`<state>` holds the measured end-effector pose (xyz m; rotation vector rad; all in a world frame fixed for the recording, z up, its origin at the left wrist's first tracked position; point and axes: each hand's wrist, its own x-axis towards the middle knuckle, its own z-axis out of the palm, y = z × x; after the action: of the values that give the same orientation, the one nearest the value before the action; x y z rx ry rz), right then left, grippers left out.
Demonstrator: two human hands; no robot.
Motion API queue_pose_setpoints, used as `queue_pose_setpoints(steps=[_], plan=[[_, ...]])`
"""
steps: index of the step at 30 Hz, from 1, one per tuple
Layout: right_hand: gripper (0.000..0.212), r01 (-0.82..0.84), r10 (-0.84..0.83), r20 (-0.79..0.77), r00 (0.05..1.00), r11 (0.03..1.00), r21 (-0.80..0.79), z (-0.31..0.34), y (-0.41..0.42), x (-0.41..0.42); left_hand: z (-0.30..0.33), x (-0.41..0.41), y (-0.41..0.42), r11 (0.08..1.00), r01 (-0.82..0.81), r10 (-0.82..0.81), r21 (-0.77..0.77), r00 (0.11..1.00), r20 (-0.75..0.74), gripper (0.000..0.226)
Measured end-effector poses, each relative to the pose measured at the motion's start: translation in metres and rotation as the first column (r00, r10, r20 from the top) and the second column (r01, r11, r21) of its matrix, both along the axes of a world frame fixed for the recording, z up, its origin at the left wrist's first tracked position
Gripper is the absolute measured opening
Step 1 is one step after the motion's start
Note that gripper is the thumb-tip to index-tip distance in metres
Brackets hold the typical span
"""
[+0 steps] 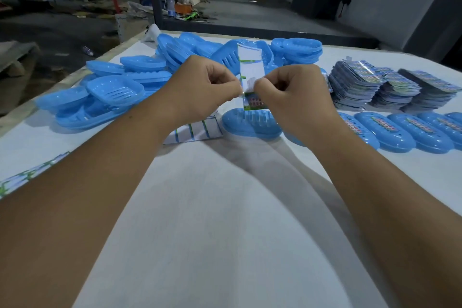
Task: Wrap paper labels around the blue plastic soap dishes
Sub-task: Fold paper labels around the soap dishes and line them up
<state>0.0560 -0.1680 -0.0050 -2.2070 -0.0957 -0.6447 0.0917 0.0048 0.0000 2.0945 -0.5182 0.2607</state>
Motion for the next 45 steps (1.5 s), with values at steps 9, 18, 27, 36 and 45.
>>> queue_pose_setpoints(steps=[9, 18, 27, 36, 45], plan=[[0.035, 0.039, -0.029, -0.083, 0.996, 0.993, 0.113, 0.001, -0.010, 0.005, -0.003, 0.015, 0.013, 0.979, -0.177, 0.190, 0.100, 0.973, -0.129, 0.018], [0.031, 0.149, -0.104, -0.211, 0.972, 0.967, 0.207, 0.002, -0.023, 0.009, -0.004, 0.018, 0.019, 0.953, -0.212, 0.247, 0.215, 0.957, -0.155, 0.043], [0.027, 0.188, -0.126, -0.228, 0.965, 0.943, 0.273, 0.004, -0.029, 0.012, 0.000, 0.018, 0.026, 0.892, -0.229, 0.308, 0.390, 0.939, -0.153, 0.026], [0.028, 0.190, -0.139, -0.233, 0.963, 0.958, 0.215, 0.003, -0.025, 0.012, 0.018, 0.019, 0.057, 0.605, -0.146, 0.417, 0.783, 0.896, -0.155, 0.035], [0.038, 0.136, -0.101, -0.188, 0.977, 0.974, 0.183, -0.001, -0.022, 0.011, 0.020, 0.015, 0.056, 0.579, -0.244, 0.415, 0.778, 0.909, -0.024, 0.031]])
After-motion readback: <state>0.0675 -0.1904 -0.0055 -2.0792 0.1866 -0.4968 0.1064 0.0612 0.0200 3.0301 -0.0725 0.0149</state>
